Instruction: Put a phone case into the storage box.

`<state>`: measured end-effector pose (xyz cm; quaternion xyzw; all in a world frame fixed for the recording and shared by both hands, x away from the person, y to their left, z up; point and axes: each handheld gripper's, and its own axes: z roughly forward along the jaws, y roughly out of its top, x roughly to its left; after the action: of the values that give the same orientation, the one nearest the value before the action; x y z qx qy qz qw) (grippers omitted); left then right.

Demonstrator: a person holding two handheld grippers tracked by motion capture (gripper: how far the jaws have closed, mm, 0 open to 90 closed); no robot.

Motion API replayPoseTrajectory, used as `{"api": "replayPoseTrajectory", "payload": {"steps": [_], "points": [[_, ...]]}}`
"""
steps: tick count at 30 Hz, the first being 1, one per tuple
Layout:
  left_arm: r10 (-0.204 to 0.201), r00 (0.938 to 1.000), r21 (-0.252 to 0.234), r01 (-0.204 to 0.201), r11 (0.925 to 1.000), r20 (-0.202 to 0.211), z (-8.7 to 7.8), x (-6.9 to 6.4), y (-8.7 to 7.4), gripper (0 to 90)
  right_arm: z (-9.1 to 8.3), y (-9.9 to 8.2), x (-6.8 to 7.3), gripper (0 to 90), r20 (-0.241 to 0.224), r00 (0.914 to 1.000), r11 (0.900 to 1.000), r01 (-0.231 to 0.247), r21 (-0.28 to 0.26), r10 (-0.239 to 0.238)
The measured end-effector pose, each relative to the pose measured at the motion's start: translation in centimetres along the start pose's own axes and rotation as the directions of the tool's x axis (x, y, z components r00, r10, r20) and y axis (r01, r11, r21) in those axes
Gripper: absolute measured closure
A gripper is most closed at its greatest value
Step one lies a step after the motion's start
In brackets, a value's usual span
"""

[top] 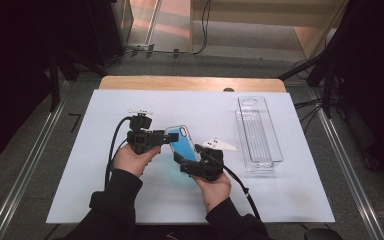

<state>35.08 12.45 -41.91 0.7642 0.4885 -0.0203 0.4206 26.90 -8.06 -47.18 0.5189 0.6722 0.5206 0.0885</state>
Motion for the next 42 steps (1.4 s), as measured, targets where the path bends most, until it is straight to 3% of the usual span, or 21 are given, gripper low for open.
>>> {"api": "replayPoseTrajectory", "payload": {"steps": [4, 8, 11, 12, 16, 19, 25, 27, 29, 30, 35, 42], "points": [[-0.043, 0.9988, -0.003, 0.043, 0.9991, 0.023, 0.3, 0.1, 0.1, 39.2, 0.0, -0.1, 0.4, 14.5, -0.001, 1.0, 0.9998, 0.006, -0.021, -0.006], [-0.074, 0.9966, -0.002, 0.074, 0.9972, 0.036, 0.6, 0.0, 0.1, 50.3, -0.1, -0.3, 0.6, 14.5, -0.003, 1.0, 0.999, -0.006, -0.044, 0.006], [-0.128, 0.9867, -0.005, 0.13, 0.9916, 0.099, 0.7, 0.1, 0.0, 62.4, 0.0, -0.5, 0.7, 14.5, -0.002, 1.0, 0.9977, 0.002, -0.068, -0.002], [-0.133, 0.9851, -0.005, 0.135, 0.9909, 0.109, 0.7, 0.1, 0.0, 69.4, 0.0, -0.6, 0.7, 14.4, -0.002, 1.0, 0.9975, 0.008, -0.07, -0.008], [-0.149, 0.9768, 0.006, 0.15, 0.9887, 0.154, 0.6, 0.3, 0.1, 81.3, 0.2, -0.8, 0.6, 14.3, -0.009, 0.9999, 0.9969, 0.011, -0.078, -0.012], [-0.165, 0.9711, 0.007, 0.167, 0.986, 0.172, 0.5, 0.4, 0.1, 84.2, 0.2, -0.9, 0.5, 14.2, -0.024, 0.9996, 0.9952, 0.011, -0.098, -0.013], [-0.178, 0.9658, -0.011, 0.183, 0.983, 0.188, 0.1, 0.1, 0.2, 86.2, 0.3, -0.9, 0.8, 13.6, 0.0, 0.9971, 0.99, 0.076, -0.119, -0.076], [-0.172, 0.967, -0.007, 0.176, 0.9843, 0.188, 0.0, 0.1, 0.3, 86.4, 0.3, -0.7, 0.8, 9.3, 0.001, 0.9953, 0.9897, 0.096, -0.107, -0.096], [-0.171, 0.9676, -0.015, 0.177, 0.9841, 0.185, -0.2, 0.1, 0.3, 86.4, 0.3, -0.4, 0.7, 0.0, -0.067, 0.992, 0.9908, 0.101, -0.09, -0.107], [-0.168, 0.9689, -0.025, 0.175, 0.9843, 0.182, -0.3, 0.2, 0.4, 86.4, 0.3, -0.2, 0.6, 0.0, -0.096, 0.9889, 0.9907, 0.106, -0.085, -0.114], [-0.101, 0.988, -0.054, 0.108, 0.9927, 0.117, -0.9, -0.1, 0.6, 86.2, 0.4, 1.3, 0.2, 0.0, -0.077, 0.982, 0.9848, 0.173, 0.004, -0.173], [-0.036, 0.9972, -0.128, 0.044, 0.9908, 0.065, -1.6, 0.0, 0.5, 85.9, -0.2, 2.7, -1.1, 0.0, -0.088, 0.977, 0.9739, 0.203, 0.102, -0.194]]}}
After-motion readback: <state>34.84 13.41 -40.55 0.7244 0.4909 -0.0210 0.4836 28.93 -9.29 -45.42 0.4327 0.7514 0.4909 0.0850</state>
